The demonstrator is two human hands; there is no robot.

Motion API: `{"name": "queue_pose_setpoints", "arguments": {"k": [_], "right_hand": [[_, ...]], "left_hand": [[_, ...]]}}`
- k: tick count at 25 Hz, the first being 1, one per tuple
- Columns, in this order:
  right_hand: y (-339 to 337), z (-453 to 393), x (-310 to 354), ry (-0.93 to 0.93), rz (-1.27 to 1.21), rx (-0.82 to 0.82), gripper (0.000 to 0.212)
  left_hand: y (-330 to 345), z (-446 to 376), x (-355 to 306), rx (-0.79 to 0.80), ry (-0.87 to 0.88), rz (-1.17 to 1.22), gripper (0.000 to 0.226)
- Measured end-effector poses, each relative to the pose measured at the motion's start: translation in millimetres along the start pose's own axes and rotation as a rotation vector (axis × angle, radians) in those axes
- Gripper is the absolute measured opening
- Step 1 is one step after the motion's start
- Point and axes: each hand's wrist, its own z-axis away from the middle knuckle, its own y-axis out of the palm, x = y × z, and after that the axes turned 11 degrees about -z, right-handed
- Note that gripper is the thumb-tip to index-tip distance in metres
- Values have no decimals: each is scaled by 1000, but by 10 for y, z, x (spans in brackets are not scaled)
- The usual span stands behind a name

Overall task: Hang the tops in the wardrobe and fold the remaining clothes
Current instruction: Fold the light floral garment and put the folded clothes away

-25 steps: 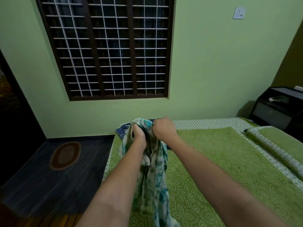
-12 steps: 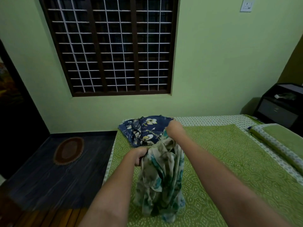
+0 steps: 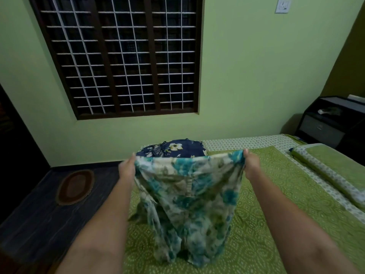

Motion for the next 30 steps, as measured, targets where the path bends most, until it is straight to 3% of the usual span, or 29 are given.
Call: {"name": "queue_pose_setpoints", "arguments": {"k": [4, 8, 11, 14, 16, 20, 21, 23, 27, 30], "right_hand": [[324, -102, 1303, -196, -29, 239, 22], [399, -165, 1906, -350, 202, 280, 21], [528, -92, 2146, -487, 57, 257, 27], [585, -203, 1913, -613, 591, 122, 30], [603, -283, 1780, -662, 768, 61, 32], [645, -254, 1896, -720, 589, 78, 29], [669, -287, 1868, -689, 698, 94, 27], [662, -336, 1659, -575, 923, 85, 30], [663, -407, 1603, -536, 982, 132, 40], [675, -445, 1496, -418, 1024, 129, 45]], "left_hand": [[-16, -52, -1418, 34, 271, 173, 11], [-152, -3, -2075, 17, 436, -22, 20], [-193, 37, -2154, 55, 508, 63, 31], [-215, -168, -1886, -77, 487, -196, 36], [-250, -248, -1784, -128, 442, -249, 35], [-290, -72, -1902, 20, 496, -6, 28], [-303, -113, -1884, 54, 476, -30, 29], [-314, -243, -1725, -26, 406, -228, 36], [-244, -273, -1622, -282, 498, -585, 45], [-224, -292, -1492, -288, 527, -950, 51]]}}
